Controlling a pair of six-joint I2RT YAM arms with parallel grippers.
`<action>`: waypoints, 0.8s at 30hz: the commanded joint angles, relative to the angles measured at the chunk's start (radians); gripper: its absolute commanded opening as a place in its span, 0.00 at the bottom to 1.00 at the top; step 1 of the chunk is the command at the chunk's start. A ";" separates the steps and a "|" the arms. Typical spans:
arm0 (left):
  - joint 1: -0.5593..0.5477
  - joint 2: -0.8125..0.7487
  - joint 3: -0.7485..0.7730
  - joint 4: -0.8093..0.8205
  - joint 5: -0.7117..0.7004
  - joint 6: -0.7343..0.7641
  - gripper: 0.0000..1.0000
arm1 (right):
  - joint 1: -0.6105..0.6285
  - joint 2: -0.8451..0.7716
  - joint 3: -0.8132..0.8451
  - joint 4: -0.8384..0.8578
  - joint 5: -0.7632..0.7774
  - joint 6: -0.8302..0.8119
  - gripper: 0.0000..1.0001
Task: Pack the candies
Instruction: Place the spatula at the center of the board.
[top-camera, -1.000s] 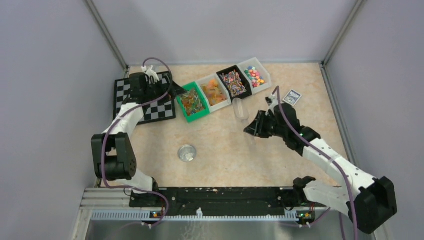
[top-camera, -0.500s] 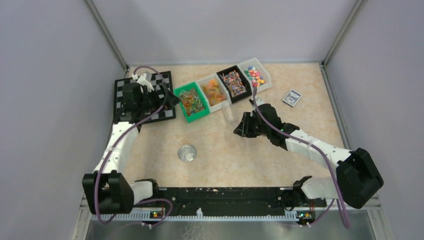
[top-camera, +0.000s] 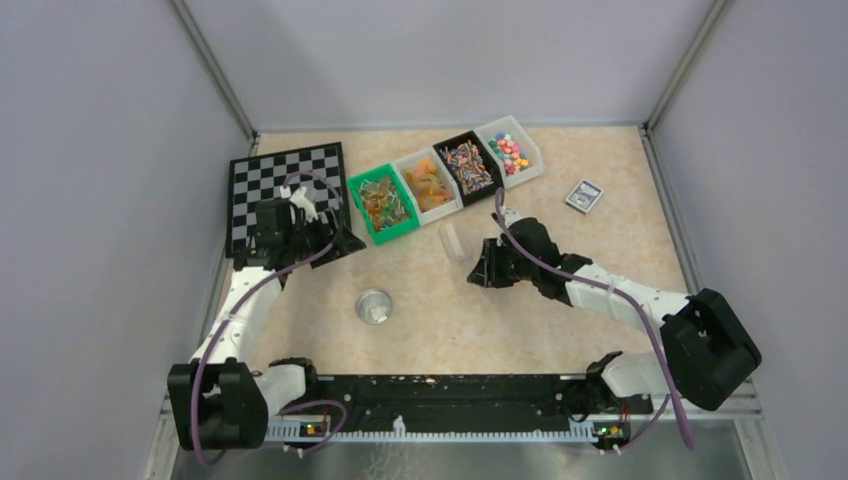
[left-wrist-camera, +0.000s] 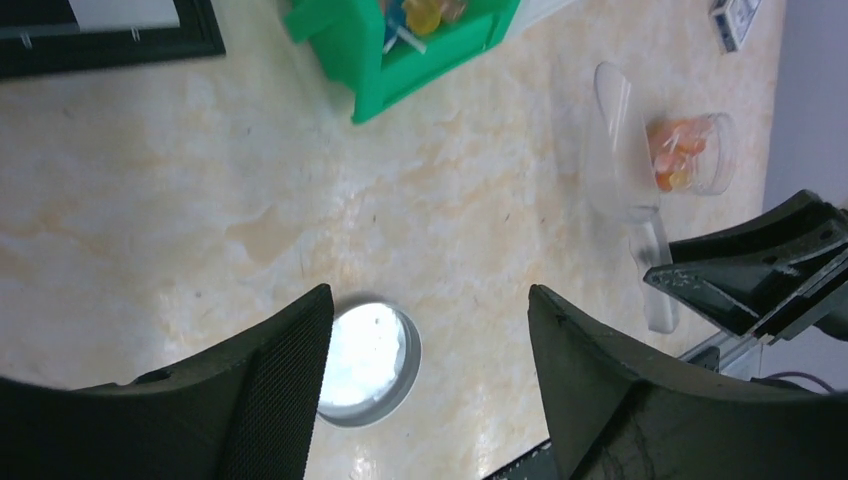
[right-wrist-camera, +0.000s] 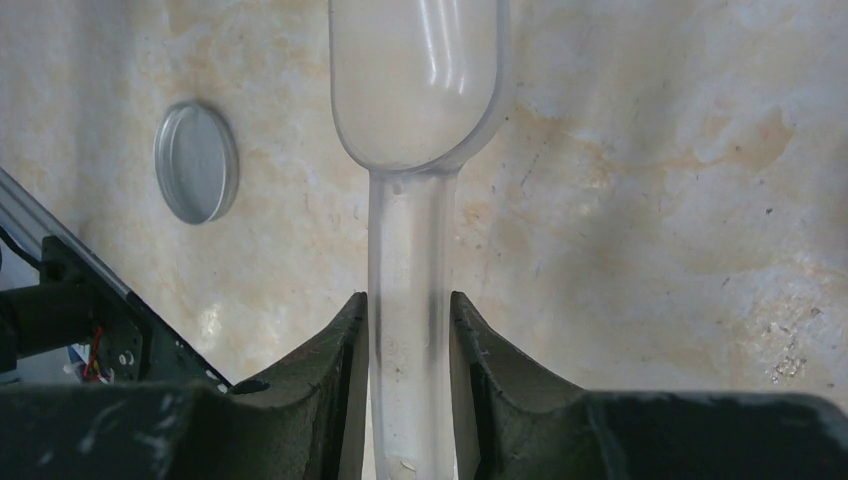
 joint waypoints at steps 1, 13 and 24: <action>-0.015 -0.096 -0.092 -0.052 0.013 -0.018 0.75 | 0.012 -0.021 -0.039 0.006 -0.004 0.005 0.00; -0.229 -0.091 -0.224 0.020 -0.232 -0.156 0.71 | 0.015 -0.035 -0.107 -0.007 -0.018 0.001 0.02; -0.264 -0.032 -0.257 0.010 -0.373 -0.153 0.71 | 0.015 -0.156 -0.096 -0.063 0.024 0.018 0.44</action>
